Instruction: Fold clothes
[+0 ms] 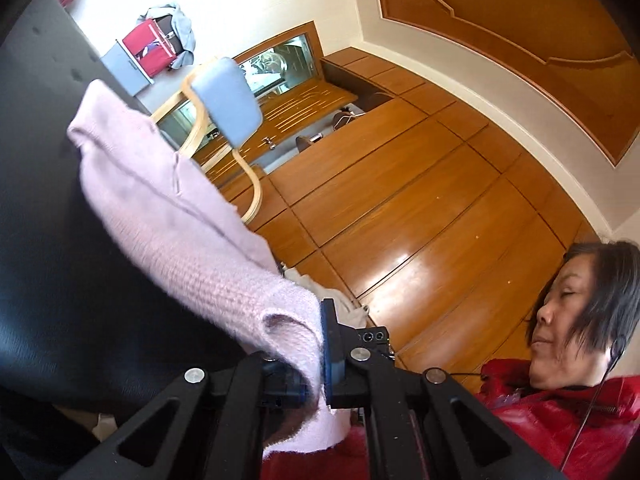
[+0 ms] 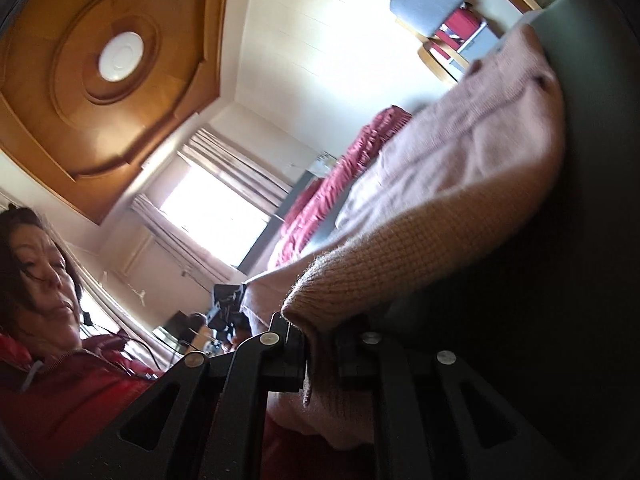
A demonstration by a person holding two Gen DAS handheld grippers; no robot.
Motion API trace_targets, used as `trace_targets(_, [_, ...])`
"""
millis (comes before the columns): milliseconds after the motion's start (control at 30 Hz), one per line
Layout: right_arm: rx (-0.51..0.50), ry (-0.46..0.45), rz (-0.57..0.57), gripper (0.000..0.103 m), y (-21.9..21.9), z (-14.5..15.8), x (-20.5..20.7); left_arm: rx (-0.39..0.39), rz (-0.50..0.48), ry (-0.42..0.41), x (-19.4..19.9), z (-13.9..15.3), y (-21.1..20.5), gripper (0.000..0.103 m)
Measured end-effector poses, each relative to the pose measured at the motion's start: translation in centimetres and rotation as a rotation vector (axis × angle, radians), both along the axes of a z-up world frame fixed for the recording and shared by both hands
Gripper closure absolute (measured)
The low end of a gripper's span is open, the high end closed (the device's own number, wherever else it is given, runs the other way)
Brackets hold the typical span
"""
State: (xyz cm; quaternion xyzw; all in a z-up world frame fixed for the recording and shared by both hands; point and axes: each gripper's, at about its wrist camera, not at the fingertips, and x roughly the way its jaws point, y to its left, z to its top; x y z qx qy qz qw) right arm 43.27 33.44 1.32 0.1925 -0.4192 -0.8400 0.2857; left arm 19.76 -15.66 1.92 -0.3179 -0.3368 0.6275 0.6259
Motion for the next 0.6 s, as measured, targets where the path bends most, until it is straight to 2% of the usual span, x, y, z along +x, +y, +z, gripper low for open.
trace_targets(133, [-0.025,0.05,-0.03,0.092,2.0,1.8,-2.2,0.028,0.001,-0.007,-2.9,2.0,1.2,0.099])
trace_targets(233, [-0.046,0.059,-0.066,0.092,4.3,3.3,-4.8,0.051,0.028,-0.052,-6.2,3.1,2.3,0.099])
trace_targets(467, [-0.169,-0.086,-0.15,0.092,10.7,2.5,-14.0,0.064,0.093,-0.214,-16.4,1.5,6.5,0.099])
trace_targets(600, [-0.246,-0.19,-0.212,0.092,15.1,0.8,-19.7,0.015,0.133,-0.298,-21.7,-0.6,9.5,0.099])
